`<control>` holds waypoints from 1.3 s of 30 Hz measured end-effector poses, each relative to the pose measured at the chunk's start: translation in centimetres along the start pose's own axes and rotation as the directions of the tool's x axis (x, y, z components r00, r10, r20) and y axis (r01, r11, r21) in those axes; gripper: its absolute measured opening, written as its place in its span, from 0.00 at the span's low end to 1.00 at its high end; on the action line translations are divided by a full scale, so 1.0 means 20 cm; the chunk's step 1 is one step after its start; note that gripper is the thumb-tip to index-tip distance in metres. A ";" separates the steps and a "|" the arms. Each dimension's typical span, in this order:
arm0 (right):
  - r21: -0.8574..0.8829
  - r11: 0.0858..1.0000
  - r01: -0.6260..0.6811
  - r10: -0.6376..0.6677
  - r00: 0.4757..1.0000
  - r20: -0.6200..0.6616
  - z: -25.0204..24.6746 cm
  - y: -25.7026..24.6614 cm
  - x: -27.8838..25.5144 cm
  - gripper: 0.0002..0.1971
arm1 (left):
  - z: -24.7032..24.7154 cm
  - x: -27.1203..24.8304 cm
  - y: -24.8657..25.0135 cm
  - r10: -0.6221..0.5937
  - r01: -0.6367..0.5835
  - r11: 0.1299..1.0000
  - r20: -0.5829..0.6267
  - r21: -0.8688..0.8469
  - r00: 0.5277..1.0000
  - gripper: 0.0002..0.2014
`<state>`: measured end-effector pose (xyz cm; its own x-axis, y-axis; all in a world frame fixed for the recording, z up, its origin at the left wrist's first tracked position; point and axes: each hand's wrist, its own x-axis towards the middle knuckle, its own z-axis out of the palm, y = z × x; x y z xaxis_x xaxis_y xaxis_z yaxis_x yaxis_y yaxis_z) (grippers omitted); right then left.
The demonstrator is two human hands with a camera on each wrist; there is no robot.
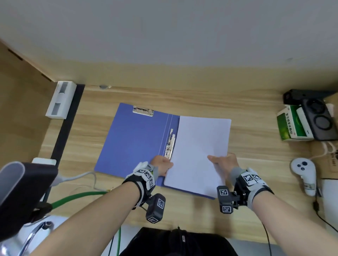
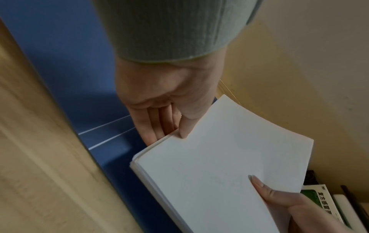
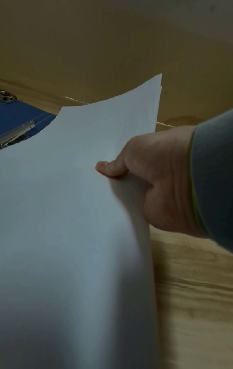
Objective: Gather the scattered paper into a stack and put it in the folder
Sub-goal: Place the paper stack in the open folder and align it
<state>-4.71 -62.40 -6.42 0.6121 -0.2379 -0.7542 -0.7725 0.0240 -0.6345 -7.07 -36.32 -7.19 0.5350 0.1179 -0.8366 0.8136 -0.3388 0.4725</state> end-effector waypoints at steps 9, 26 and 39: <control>-0.052 0.997 -0.050 0.053 0.998 0.041 0.05 0.04 0.04 0.17 | -0.03 -0.02 -0.03 -0.017 0.016 0.999 -0.043 -0.031 0.999 0.04; -0.043 0.995 -0.088 0.092 0.992 0.084 0.08 0.13 0.12 0.42 | -0.06 -0.04 0.03 -0.119 0.119 0.993 -0.067 0.010 0.991 0.07; 0.039 0.999 0.026 -0.025 0.999 -0.026 0.04 0.11 0.06 0.12 | -0.05 0.01 -0.01 -0.052 0.074 0.987 -0.155 0.139 0.987 0.13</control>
<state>-5.62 -61.81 -8.92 0.6269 -0.2635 -0.7332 -0.7489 0.0558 -0.6603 -6.92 -35.26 -7.13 0.5206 0.2785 -0.8071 0.8113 -0.4560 0.3659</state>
